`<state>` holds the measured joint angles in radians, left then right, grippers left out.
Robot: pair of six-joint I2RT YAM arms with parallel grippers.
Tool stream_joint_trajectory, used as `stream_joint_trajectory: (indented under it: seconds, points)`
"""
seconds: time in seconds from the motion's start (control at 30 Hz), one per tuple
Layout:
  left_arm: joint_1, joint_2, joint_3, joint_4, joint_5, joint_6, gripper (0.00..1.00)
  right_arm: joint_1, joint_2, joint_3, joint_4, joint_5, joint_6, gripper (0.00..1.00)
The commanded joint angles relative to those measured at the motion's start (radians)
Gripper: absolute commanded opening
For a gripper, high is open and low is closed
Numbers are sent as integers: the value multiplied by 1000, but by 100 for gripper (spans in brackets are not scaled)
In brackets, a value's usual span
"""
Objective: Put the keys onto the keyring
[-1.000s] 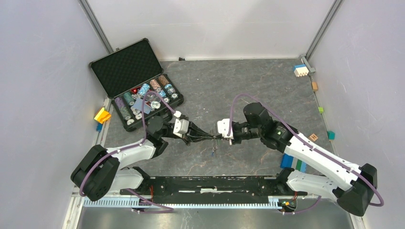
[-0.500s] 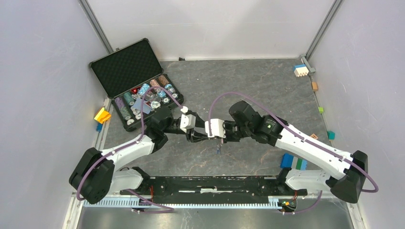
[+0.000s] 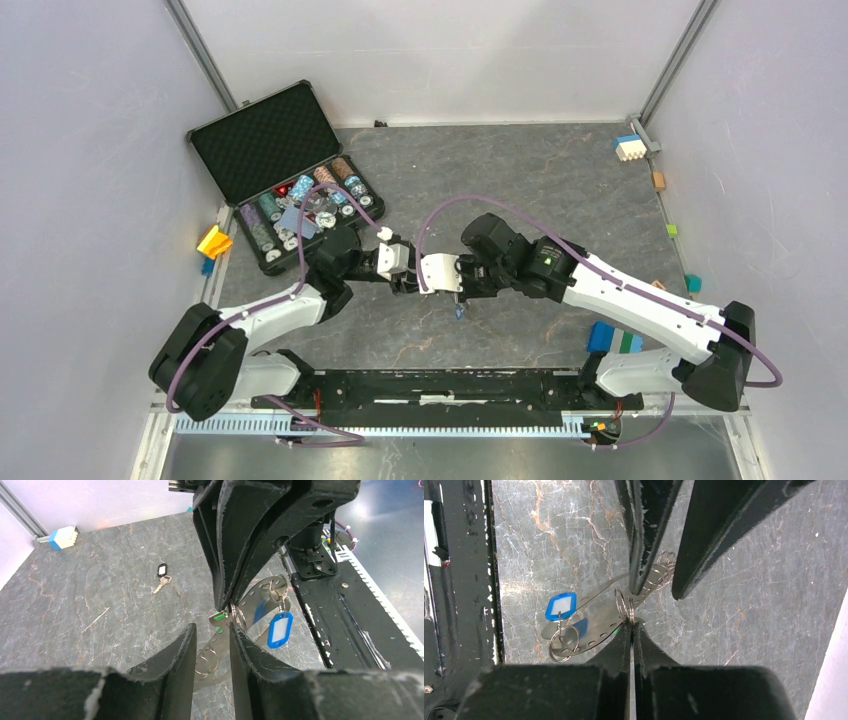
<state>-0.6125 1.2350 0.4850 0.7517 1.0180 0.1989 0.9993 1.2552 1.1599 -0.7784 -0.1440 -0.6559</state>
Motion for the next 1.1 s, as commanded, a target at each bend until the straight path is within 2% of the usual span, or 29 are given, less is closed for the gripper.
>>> stream_joint_trajectory:
  seconds: [0.0,0.7,0.93,1.07]
  points:
    - [0,23,-11,155,-1,-50,36,10,9,52,6,10,-10,0]
    - [-34,43,-19,153,32,-74,35,10,23,60,17,-11,-3,0]
    - [-44,58,-13,190,-1,-112,26,10,23,59,30,-20,4,0]
    - [-50,70,-16,191,-9,-113,25,11,26,64,33,-24,6,0]
